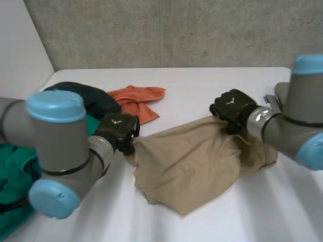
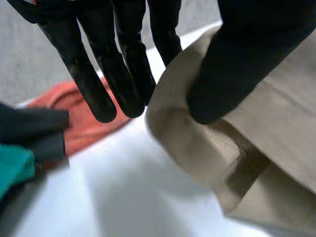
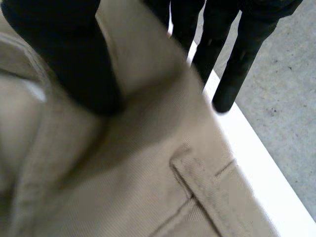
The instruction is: Fold the laundry.
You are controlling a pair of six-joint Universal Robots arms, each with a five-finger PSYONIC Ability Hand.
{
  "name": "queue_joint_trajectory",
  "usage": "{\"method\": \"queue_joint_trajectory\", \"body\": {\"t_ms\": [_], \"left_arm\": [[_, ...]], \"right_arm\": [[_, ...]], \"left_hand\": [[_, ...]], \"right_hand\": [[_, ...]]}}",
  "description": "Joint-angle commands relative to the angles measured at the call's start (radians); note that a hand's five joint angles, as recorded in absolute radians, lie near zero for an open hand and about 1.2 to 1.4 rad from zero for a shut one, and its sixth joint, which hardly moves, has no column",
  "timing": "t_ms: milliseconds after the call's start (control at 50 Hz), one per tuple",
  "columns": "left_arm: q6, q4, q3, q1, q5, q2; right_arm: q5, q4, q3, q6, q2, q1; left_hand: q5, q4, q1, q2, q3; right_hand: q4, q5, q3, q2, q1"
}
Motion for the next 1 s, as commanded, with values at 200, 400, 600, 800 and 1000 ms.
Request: {"method": "queue_joint_trajectory", "body": {"t_ms": [200,400,600,800,1000], "left_arm": [[0.031,-0.018,-0.142,0.002,0.05,0.362],[0.076,-0.018,-0.294,-0.03,0.16,0.358],[0.076,0.002,-0.193,-0.027,0.121,0.142],[0.053,-0.026,-0.073,-0.042,0.146,0.013],[0.056,-0.066,0.008,-0.041,0.124,-0.079]], "right_arm": [[0.086,-0.022,0.037,0.208,-0.254,-0.063],[0.039,0.294,0.143,0.044,-0.36,-0.216],[-0.054,0.13,0.274,0.016,-0.282,-0.285],[-0.081,-0.014,0.333,0.037,-0.183,-0.27],[-0.093,-0.098,0.338,0.06,-0.162,-0.242]], "left_hand": [[-0.891,-0.894,-0.87,-0.893,-0.892],[-0.861,-0.864,-0.84,-0.863,-0.862],[-0.8,-0.803,-0.779,-0.802,-0.801],[-0.544,-0.547,-0.523,-0.546,-0.545],[0.182,0.179,0.203,0.18,0.182]], "right_hand": [[-0.614,-0.605,-0.612,-0.601,-0.6],[-0.565,-0.556,-0.563,-0.552,-0.551],[-0.329,-0.32,-0.327,-0.316,-0.315],[-0.221,-0.211,-0.218,-0.208,-0.206],[0.386,0.395,0.388,0.399,0.4]]}}
